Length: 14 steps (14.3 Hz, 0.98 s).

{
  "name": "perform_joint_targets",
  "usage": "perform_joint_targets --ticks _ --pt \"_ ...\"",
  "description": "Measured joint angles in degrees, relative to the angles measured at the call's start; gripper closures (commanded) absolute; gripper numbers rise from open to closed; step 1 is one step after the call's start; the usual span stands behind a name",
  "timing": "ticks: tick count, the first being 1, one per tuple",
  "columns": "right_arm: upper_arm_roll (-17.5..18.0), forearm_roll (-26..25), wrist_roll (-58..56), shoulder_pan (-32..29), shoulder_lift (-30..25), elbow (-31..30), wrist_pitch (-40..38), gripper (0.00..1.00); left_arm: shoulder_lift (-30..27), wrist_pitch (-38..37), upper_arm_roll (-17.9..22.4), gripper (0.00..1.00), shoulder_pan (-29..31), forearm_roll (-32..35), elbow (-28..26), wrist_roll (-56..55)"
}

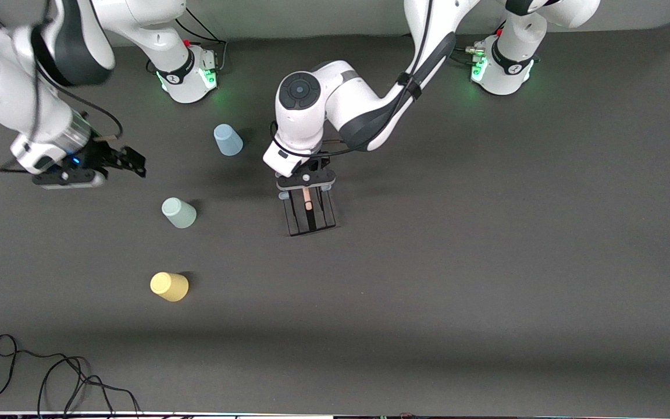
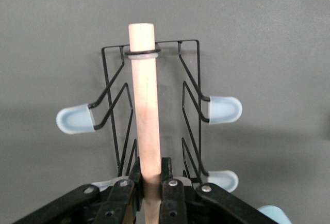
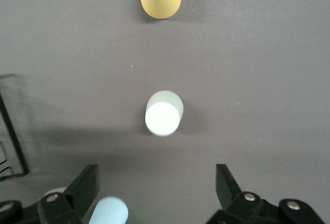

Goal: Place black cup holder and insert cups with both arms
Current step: 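Carry the holder to mid-table while the right gripper reaches the green cup, then release the holder and withdraw the left gripper while the right grasps green cup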

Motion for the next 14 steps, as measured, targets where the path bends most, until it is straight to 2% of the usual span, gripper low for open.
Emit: perform_joint_targets --ticks 3,5,8,12,13,14 --pt "0.04 0.01 0.44 0.04 6.18 -4.28 11.01 0.00 -0.27 -1.47 0.76 0.00 0.30 1.33 1.54 0.87" --pt "0.11 0.01 1.03 0.10 11.00 -5.53 17.64 0.00 -1.87 -6.06 1.15 0.00 2.67 1.41 2.97 2.02" --pt "0.17 0.01 1.32 0.68 17.29 -7.36 26.15 0.00 -7.90 -18.78 1.39 0.00 9.33 1.01 4.26 9.60" --pt "0.26 0.02 2.87 1.96 21.77 -7.78 29.98 0.00 -16.90 -35.93 1.67 0.00 20.56 0.64 4.20 24.75" --pt "0.25 0.02 2.89 1.96 22.27 -7.78 30.03 0.02 -18.43 -38.52 1.79 0.00 23.12 0.70 4.14 28.68" --pt "0.25 0.02 2.89 1.95 22.59 -7.78 30.03 0.18 -19.71 -40.29 1.97 0.00 25.33 0.91 4.04 32.46"
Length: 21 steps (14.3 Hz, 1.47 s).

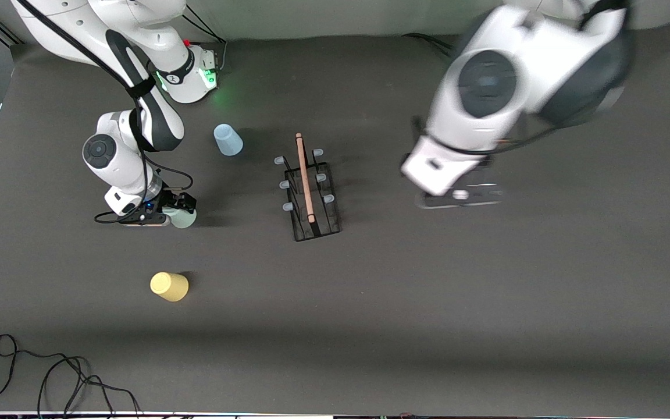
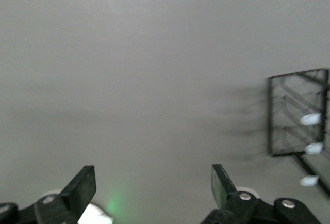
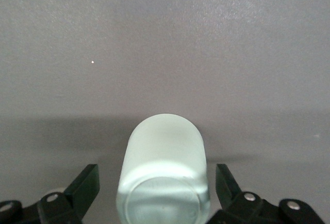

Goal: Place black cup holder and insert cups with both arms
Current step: 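Release the holder and withdraw the left gripper while the right grasps green cup, then carry the pale green cup with the right gripper onto a holder peg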

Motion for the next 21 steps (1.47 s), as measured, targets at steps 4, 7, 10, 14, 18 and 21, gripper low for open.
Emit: perform_joint_targets --ticks 4,7,10,14,18,21 --pt "-0.11 0.00 0.02 -0.06 -0.12 0.25 -2.86 0.69 -3.60 -2.65 0.41 0.00 9.54 0.83 -2.28 14.86" --pt "-0.13 0.00 0.02 -0.08 -3.18 1.34 -8.69 0.69 -4.89 -2.07 0.50 0.02 16.20 0.84 -5.08 19.30" --pt "-0.01 0.00 0.02 -0.01 -9.02 5.86 -19.83 0.69 -5.90 -0.05 0.49 0.04 18.89 0.93 -9.08 19.65" --pt "0.36 0.00 0.02 0.12 -16.52 19.38 -41.79 0.69 -12.28 10.99 0.49 0.02 20.22 1.00 -22.53 20.79" --pt "0.54 0.02 5.19 2.89 -17.77 32.92 -58.23 0.69 -16.11 15.58 0.06 0.01 20.24 0.99 -26.00 22.93" --pt "0.65 0.34 18.12 7.46 -17.75 35.76 -61.31 0.69 -16.20 15.61 0.14 0.01 20.34 0.99 -24.74 25.48"
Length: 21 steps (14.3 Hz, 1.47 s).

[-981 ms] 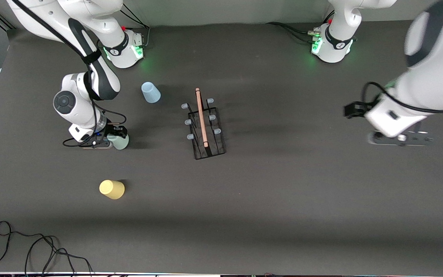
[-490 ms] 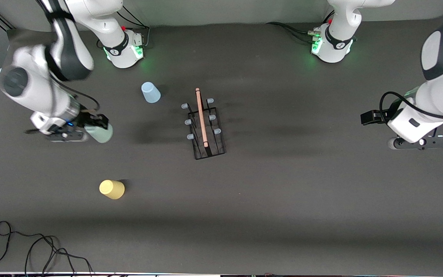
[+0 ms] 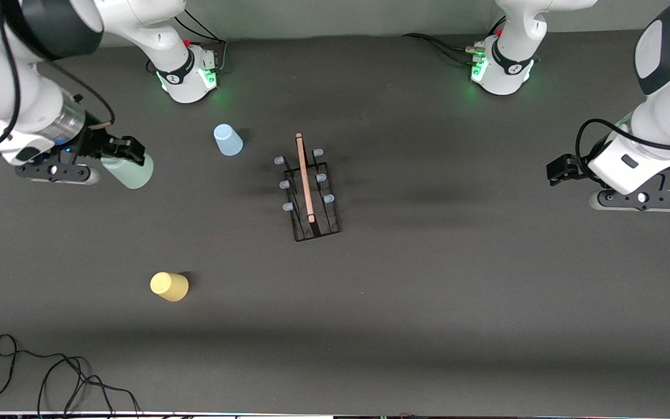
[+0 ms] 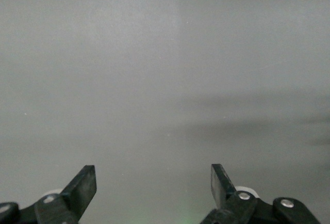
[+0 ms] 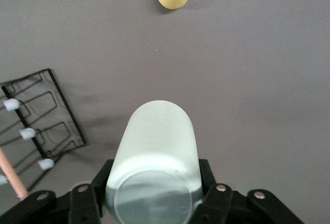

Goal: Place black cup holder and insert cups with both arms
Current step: 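Carry the pale green cup with the right gripper onto a holder peg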

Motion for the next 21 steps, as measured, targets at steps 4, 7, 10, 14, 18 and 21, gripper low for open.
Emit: perform_joint_targets --ticks 4,7,10,14,18,21 --pt "0.22 3.54 24.87 11.30 0.57 0.00 0.17 0.71 0.25 0.02 0.26 0.01 1.10 0.00 0.83 3.89" --pt "0.39 4.31 40.78 19.68 1.41 -0.46 2.95 0.71 0.36 0.39 0.25 0.01 1.32 0.00 0.85 4.33" --pt "0.41 4.32 48.08 24.39 2.40 -3.35 7.89 0.71 0.42 0.78 0.17 0.01 1.32 0.00 0.85 4.36" --pt "0.33 4.43 50.24 25.62 2.48 -9.82 14.23 0.72 0.45 0.70 0.22 0.01 1.47 0.00 0.84 4.36" --pt "0.33 4.49 54.40 29.36 3.35 -17.08 24.93 0.72 0.46 0.67 0.27 0.01 1.91 0.00 0.83 4.37" --pt "0.10 4.49 54.56 29.47 5.71 -20.50 30.84 0.71 0.47 0.66 0.27 0.01 1.91 0.00 0.82 4.37"
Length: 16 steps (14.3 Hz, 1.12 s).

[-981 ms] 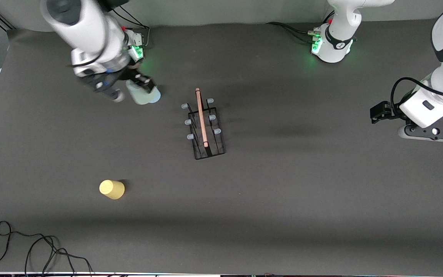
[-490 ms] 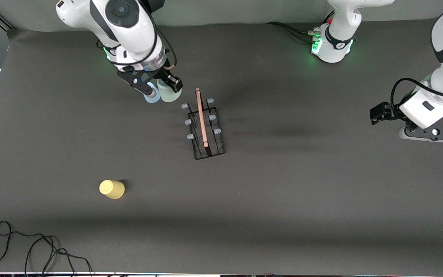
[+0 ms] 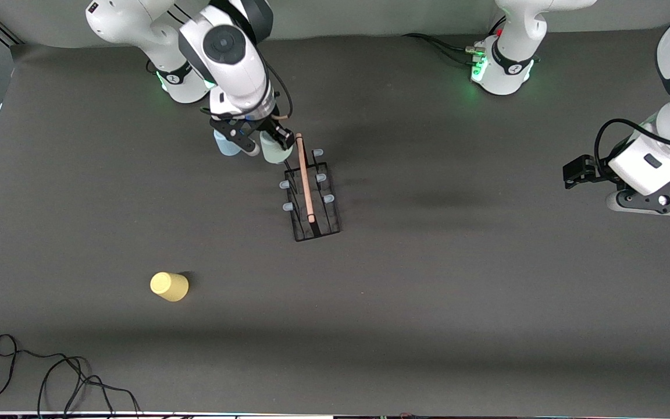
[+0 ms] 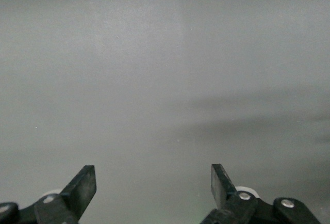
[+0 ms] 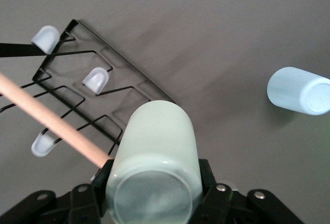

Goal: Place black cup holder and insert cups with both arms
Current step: 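Carry the pale green cup with the right gripper onto a holder peg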

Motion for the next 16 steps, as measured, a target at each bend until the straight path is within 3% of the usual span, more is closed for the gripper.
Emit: perform_joint_targets --ticks 6,7,8,13,16 --pt "-0.16 0.00 0.00 0.00 4.81 -0.99 6.26 0.71 0.00 0.00 0.01 0.01 0.22 0.00 0.00 0.00" --pt "-0.18 0.00 0.00 -0.01 5.63 -1.10 7.09 0.50 0.00 0.00 0.02 0.01 0.26 0.00 0.00 0.00" --pt "-0.23 0.00 0.00 -0.02 6.38 -1.11 7.82 0.00 0.00 0.00 0.02 0.01 0.28 0.00 0.00 0.00" --pt "-1.11 0.00 0.05 -0.28 7.11 -0.12 7.81 0.00 0.00 0.00 0.02 0.01 0.29 0.00 0.00 0.00" --pt "-2.08 0.00 0.05 -0.31 5.93 6.89 -2.70 0.00 0.00 0.00 0.02 0.01 0.29 0.00 0.00 0.00"
